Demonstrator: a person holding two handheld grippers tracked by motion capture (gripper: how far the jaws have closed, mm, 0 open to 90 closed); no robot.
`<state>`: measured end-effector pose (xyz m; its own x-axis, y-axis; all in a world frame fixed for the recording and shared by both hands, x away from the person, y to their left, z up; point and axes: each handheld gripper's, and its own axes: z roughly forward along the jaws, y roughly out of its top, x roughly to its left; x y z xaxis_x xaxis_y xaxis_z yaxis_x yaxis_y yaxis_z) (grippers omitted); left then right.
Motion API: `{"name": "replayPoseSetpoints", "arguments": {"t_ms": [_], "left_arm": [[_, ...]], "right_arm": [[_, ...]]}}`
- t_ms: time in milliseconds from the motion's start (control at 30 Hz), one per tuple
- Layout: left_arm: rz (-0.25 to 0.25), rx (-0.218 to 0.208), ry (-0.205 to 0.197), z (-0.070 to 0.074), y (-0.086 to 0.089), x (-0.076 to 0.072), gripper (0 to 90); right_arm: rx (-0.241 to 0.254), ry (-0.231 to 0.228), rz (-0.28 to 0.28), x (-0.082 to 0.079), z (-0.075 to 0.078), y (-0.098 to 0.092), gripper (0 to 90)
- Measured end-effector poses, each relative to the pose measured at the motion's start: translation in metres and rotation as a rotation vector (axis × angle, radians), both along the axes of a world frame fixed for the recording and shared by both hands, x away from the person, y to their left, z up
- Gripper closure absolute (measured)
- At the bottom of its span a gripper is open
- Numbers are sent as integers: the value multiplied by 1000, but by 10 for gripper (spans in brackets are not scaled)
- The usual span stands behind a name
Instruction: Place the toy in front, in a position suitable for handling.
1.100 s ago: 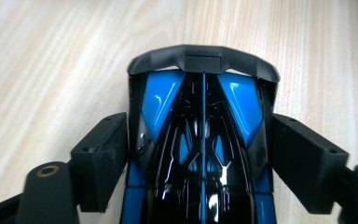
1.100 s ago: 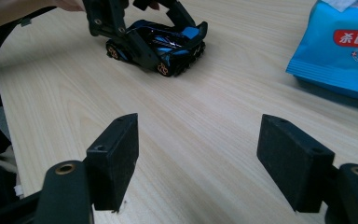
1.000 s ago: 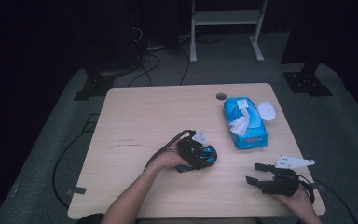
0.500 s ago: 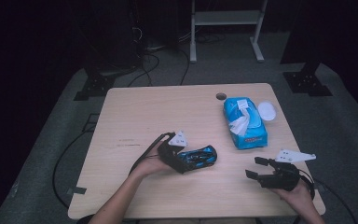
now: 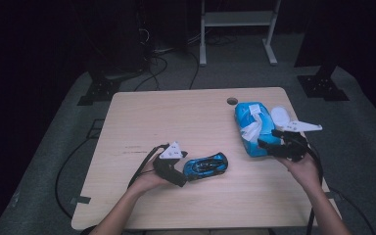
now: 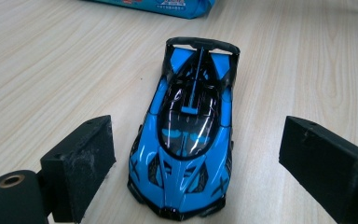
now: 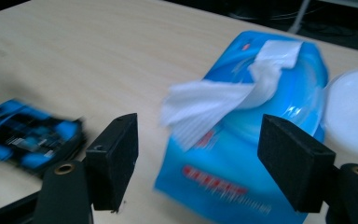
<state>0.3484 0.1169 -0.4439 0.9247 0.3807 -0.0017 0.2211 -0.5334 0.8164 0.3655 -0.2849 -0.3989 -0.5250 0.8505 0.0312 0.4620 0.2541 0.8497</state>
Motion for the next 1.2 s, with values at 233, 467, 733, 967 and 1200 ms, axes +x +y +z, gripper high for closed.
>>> {"name": "replayPoseSetpoints", "arguments": {"t_ms": [233, 467, 733, 967, 1200], "left_arm": [[19, 23, -19, -4, 5, 1, 97], [23, 19, -17, -6, 7, 1, 97], [36, 16, -6, -6, 9, 2, 97], [19, 56, -16, -11, 6, 0, 87], [16, 53, -28, -10, 5, -1, 87]], "right_arm": [[-53, 12, -57, 42, -7, 14, 319], [-74, 80, -99, 57, -22, 21, 597], [-90, 122, -97, 53, -19, 19, 886], [-60, 69, -80, 39, 7, 5, 893], [56, -12, -47, 20, 35, -9, 894]]}}
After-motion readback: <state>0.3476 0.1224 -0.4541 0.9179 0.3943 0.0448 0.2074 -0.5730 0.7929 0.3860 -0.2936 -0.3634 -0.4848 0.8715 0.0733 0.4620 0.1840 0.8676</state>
